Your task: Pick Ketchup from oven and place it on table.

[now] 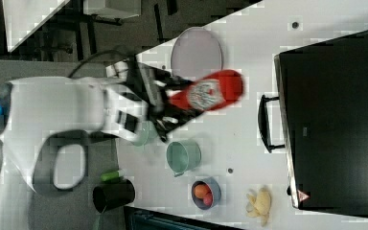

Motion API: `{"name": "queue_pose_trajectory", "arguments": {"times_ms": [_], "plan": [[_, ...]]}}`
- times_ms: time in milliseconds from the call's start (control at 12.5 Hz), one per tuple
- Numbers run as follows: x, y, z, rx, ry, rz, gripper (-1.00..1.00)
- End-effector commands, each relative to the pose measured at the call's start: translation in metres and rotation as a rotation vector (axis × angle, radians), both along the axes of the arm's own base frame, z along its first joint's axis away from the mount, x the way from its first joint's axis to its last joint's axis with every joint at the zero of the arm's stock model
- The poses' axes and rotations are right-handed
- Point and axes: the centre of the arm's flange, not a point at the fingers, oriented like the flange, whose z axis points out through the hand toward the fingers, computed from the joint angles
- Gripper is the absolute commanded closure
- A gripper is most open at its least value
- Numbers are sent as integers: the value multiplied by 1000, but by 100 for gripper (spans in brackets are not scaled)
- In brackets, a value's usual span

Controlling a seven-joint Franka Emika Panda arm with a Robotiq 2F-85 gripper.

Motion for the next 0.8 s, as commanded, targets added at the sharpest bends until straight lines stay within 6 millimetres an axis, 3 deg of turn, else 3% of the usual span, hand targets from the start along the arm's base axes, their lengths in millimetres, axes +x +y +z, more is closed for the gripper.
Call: {"name": "queue_pose_trajectory", "arguments": {"times_ms": [80,160,240,400,800], "plan": [[20,113,23,20,-42,221,-20],[24,153,22,27,-40,289,-20],[19,197,-8,41,19,366,-20],[4,196,-60,48,90,362,-20],[-25,179,-153,3,81,345,-20]]}}
